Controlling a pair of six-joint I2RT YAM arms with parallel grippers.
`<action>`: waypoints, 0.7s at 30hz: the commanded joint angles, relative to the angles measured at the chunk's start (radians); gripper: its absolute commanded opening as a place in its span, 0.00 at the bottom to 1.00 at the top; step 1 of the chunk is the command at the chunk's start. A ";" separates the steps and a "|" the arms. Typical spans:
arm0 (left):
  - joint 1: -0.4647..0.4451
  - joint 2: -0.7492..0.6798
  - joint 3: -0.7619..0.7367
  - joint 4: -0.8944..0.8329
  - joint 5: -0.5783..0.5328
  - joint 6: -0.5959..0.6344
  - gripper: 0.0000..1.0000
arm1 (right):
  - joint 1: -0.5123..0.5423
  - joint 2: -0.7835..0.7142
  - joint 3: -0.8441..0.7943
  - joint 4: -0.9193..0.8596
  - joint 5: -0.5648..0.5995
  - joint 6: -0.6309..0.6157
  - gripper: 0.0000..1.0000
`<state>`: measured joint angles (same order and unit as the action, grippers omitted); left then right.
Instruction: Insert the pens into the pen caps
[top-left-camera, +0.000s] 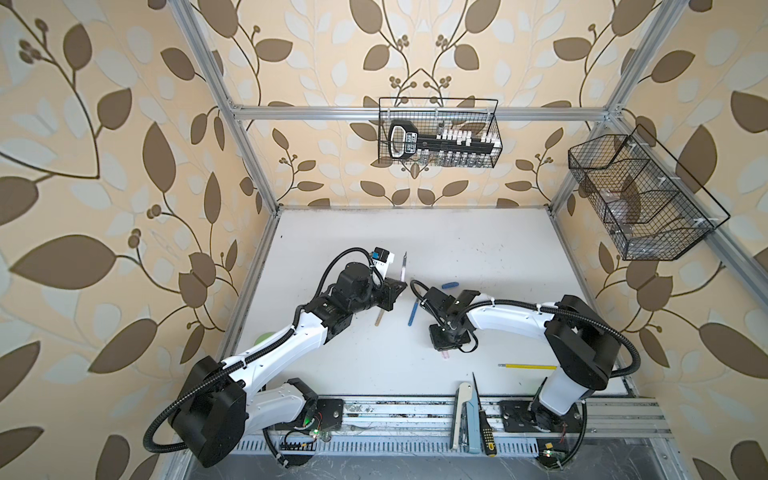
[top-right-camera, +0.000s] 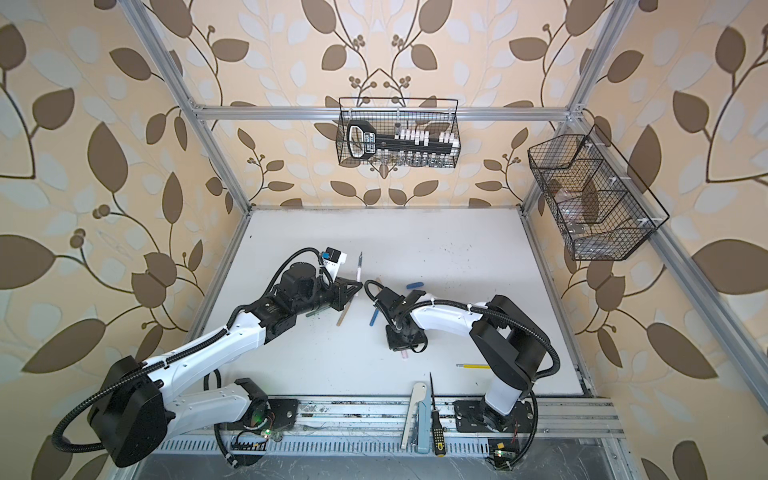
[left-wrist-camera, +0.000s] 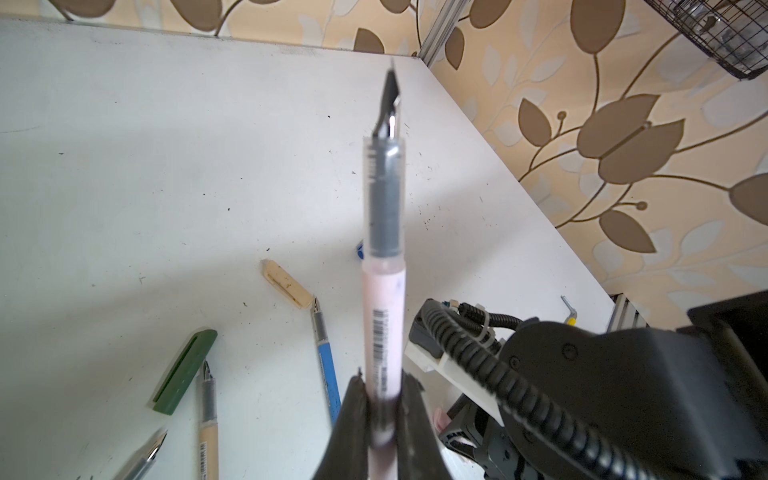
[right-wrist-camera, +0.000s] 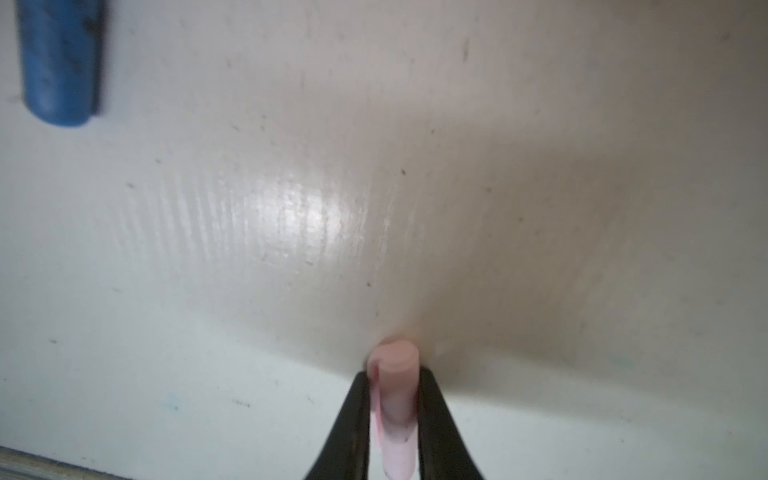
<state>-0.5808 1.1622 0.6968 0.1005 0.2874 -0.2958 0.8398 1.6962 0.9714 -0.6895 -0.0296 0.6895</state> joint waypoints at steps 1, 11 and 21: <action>0.011 0.014 -0.013 0.049 0.033 0.008 0.00 | -0.029 -0.007 -0.051 0.050 0.054 -0.016 0.15; 0.003 0.124 -0.016 0.145 0.132 0.009 0.00 | -0.193 -0.207 -0.098 0.287 0.010 -0.112 0.13; -0.089 0.241 0.040 0.184 0.180 0.005 0.00 | -0.339 -0.407 -0.168 0.385 -0.061 -0.123 0.13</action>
<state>-0.6483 1.3941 0.6853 0.2150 0.4225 -0.2955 0.5179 1.3304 0.8280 -0.3389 -0.0628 0.5819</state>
